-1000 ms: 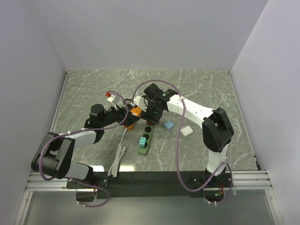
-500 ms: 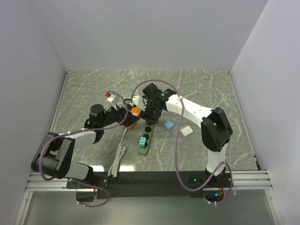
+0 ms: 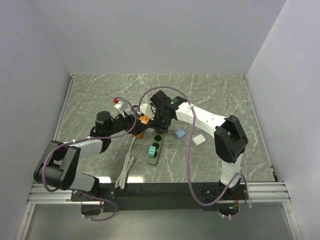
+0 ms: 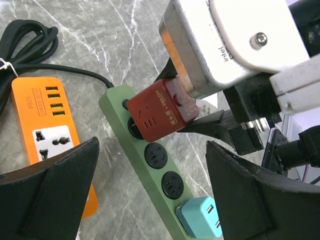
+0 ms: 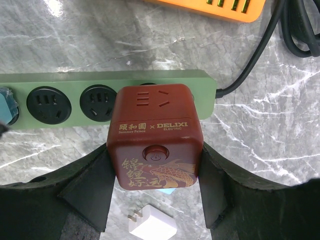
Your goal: Insert the plug
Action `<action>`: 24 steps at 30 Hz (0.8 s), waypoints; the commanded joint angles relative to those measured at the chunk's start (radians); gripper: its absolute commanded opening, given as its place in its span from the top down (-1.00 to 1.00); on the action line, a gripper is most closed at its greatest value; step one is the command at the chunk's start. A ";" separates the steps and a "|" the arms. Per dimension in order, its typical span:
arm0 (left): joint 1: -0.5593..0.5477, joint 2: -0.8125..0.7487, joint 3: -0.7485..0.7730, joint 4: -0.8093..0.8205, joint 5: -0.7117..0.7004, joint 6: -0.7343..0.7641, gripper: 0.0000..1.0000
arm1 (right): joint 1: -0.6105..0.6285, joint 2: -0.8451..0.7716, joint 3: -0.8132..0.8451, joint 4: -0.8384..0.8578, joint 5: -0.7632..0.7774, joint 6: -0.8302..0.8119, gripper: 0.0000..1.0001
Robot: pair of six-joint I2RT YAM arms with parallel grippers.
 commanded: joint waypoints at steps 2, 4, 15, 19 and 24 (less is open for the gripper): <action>0.005 0.008 -0.003 0.058 0.031 -0.006 -0.88 | 0.019 -0.015 -0.021 -0.043 0.010 0.018 1.00; 0.005 0.008 -0.003 0.056 0.032 -0.004 -0.88 | 0.020 -0.018 -0.027 -0.043 0.014 0.023 1.00; 0.005 -0.006 -0.011 0.065 0.040 -0.010 -0.88 | 0.022 -0.032 -0.038 -0.054 0.042 0.036 1.00; 0.005 -0.005 -0.009 0.067 0.041 -0.009 -0.88 | 0.026 -0.044 -0.045 -0.053 0.046 0.038 1.00; 0.005 -0.003 -0.011 0.074 0.046 -0.017 -0.88 | 0.031 -0.041 -0.039 -0.065 0.055 0.041 1.00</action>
